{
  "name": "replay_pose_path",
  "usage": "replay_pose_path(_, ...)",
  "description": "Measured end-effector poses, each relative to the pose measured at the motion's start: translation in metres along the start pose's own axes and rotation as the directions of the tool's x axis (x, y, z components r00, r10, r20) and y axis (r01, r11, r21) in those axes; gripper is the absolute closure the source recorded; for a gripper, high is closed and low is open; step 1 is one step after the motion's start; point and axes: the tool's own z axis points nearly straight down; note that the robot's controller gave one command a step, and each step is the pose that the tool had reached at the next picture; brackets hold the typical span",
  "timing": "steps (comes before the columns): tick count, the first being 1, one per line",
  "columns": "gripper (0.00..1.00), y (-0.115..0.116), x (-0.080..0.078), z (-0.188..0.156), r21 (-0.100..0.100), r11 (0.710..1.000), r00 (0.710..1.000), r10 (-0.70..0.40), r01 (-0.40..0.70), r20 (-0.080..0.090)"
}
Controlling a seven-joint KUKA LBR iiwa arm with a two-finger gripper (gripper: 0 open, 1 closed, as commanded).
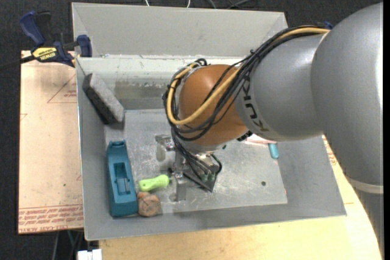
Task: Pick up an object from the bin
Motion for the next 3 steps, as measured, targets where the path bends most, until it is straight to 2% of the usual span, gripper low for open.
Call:
replay_pose_path(1, 0.00, -0.021, 0.001, 0.021, -0.004, 1.000, 1.000, -0.010, 0.010, 0.002)
replay_pose_path(2, 1.00, -0.025, 0.038, 0.037, -0.009, 0.988, 0.988, 0.156, -0.156, 0.005)
replay_pose_path(3, 1.00, -0.025, 0.038, 0.037, -0.010, 0.988, 0.988, 0.156, -0.156, 0.005)
